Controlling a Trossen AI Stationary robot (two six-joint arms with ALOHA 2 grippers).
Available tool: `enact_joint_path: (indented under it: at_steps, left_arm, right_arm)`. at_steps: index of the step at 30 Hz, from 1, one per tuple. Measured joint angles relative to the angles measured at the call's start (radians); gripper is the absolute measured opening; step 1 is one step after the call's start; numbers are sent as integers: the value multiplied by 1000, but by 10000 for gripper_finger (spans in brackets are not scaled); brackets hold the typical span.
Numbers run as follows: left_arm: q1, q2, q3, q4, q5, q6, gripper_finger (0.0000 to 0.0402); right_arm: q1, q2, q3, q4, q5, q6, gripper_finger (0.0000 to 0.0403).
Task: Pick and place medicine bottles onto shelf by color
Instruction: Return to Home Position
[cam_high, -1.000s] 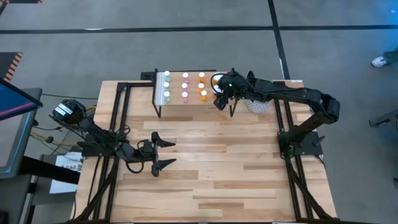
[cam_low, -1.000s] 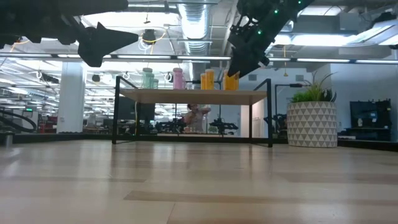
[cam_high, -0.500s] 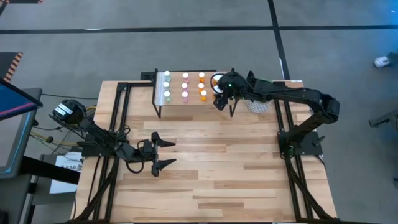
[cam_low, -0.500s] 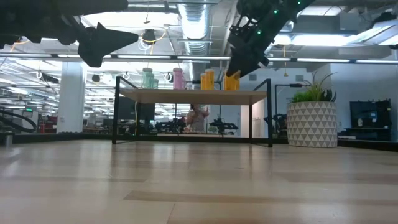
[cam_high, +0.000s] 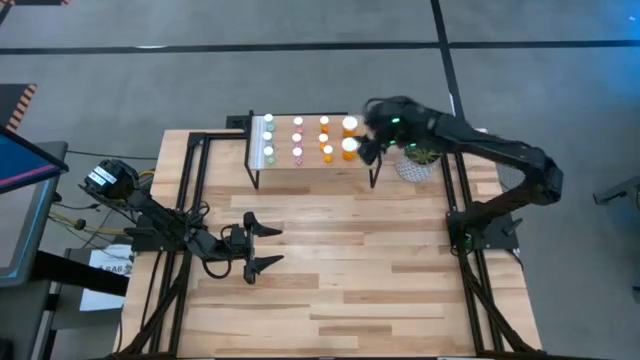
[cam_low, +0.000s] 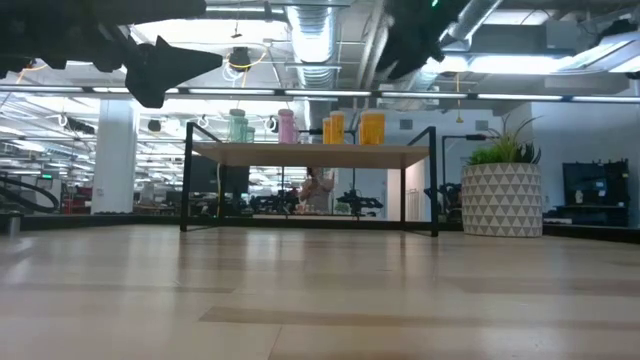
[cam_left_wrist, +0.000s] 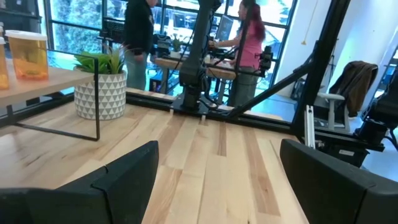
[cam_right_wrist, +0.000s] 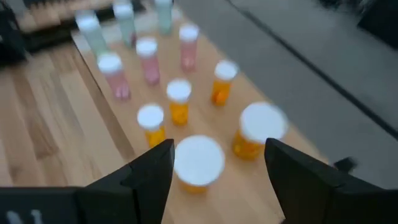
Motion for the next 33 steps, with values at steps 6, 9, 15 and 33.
enact_joint_path:
  at_steps: [6, 9, 15, 33]
  left_arm:
    - [0, 0, 0, 2, 11, -5, 322]
    - [0, 0, 0, 3, 11, -13, 322]
    - [0, -1, 0, 62, -1, -37, 322]
    - [196, -774, 205, -933, -78, 42, 287]
  right_arm:
    - [58, -233, -83, -30, -48, -12, 271]
    - [135, -383, -246, 130, -150, -52, 270]
    - [266, -666, -607, 400, -184, -14, 270]
    - [313, -1193, -735, 402, -183, 22, 270]
